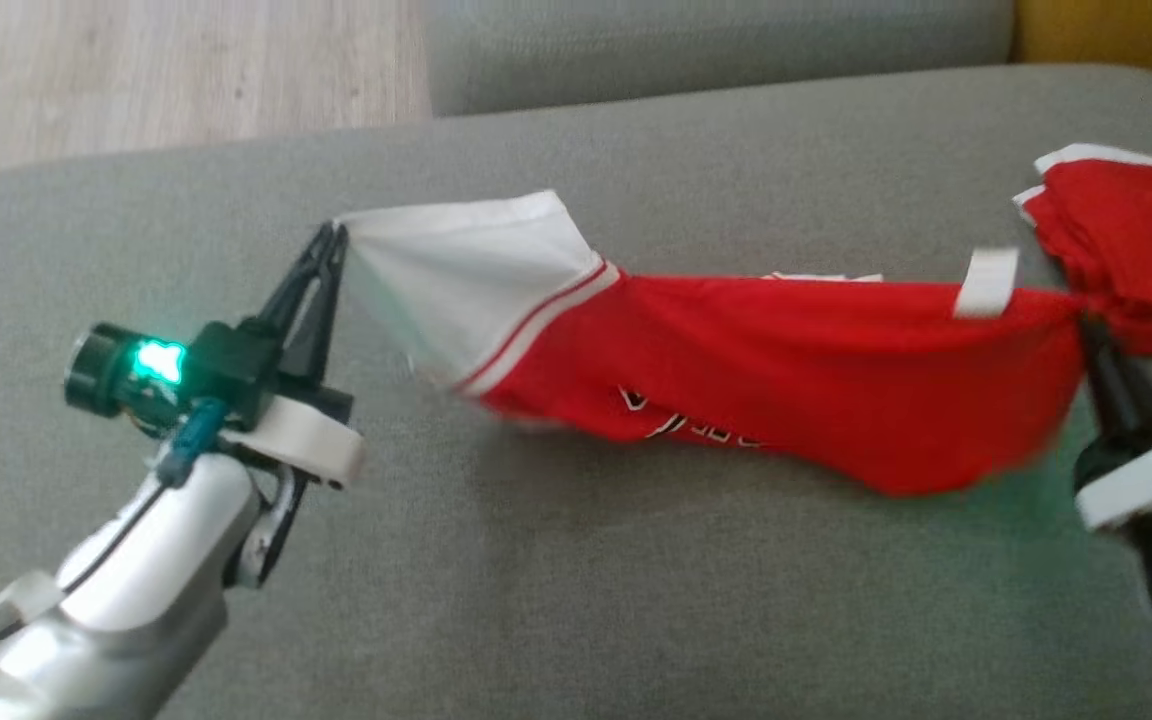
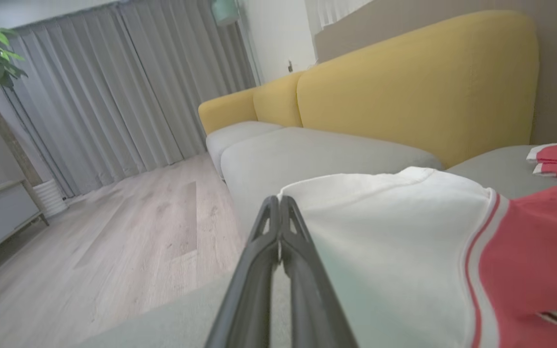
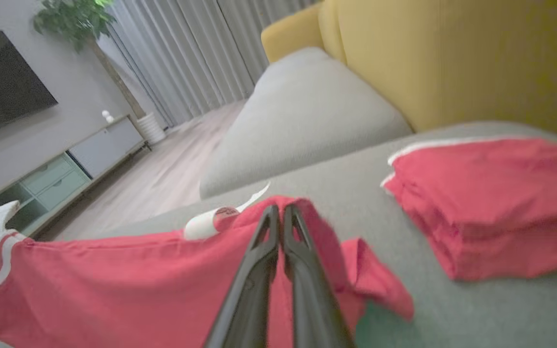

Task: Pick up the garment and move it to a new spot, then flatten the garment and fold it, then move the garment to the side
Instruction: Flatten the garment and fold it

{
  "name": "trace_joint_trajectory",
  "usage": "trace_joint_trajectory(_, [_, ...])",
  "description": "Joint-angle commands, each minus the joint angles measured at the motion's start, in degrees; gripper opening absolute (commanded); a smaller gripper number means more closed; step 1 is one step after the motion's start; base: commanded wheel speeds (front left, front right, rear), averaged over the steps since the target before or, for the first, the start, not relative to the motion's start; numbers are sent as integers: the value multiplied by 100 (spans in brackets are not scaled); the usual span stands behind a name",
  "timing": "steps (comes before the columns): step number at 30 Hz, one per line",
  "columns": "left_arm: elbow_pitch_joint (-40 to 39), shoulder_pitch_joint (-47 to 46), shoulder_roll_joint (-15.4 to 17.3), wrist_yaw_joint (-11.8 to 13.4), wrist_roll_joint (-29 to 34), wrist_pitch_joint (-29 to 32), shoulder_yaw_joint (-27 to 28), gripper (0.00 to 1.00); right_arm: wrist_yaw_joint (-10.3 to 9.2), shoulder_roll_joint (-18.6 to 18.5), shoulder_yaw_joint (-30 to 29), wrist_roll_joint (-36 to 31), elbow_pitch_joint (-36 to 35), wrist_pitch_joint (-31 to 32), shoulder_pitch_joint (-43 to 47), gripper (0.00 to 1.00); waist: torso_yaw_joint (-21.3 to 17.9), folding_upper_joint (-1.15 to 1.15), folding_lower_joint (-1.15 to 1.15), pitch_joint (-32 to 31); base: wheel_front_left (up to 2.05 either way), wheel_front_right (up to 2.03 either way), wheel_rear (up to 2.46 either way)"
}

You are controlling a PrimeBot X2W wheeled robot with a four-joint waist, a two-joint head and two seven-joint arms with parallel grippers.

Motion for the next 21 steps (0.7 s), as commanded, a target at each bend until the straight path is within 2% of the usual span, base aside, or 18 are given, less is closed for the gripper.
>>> trace_joint_trajectory(1, [-238, -365, 323, 52, 91, -76, 381, 0, -4, -314, -129, -100, -300, -93, -272, 0, -21, 0, 0, -145, 0, 0, 0])
trace_joint_trajectory(7, [-934, -807, 785, -11, 536, -117, 598, 0, -4, -892, -795, -397, -1196, -57, -484, 0, 6, 0, 0, -519, 0, 0, 0])
trace_joint_trajectory(14, [-1735, -1997, 1290, -220, 1081, 79, 841, 0, -4, -1548, -1658, -708, -2183, 752, -1044, 0, 72, 0, 0, -631, 0, 0, 0])
trace_joint_trajectory(17, [-1822, -2675, 1379, -427, 1267, 343, 890, 0, -4, -1641, -1892, -883, -2397, 1208, -1468, 0, 114, 0, 0, -500, 0, 0, 0])
trace_joint_trajectory(18, [-1822, -2675, 1379, -427, 1267, 343, 890, 0, -4, -1641, -1892, -883, -2397, 1208, -1468, 0, 114, 0, 0, -500, 0, 0, 0])
trace_joint_trajectory(19, [-1720, -3114, 1342, -585, 1334, 483, 909, 0, -4, -1641, -1933, -992, -2433, 1497, -1833, 0, 156, 0, 0, -354, 0, 0, 0])
trace_joint_trajectory(21, [-1469, -3509, 1247, -731, 1400, 542, 902, 0, -4, -1570, -1860, -1058, -2367, 1768, -2224, 0, 197, 0, 0, -204, 0, 0, 0])
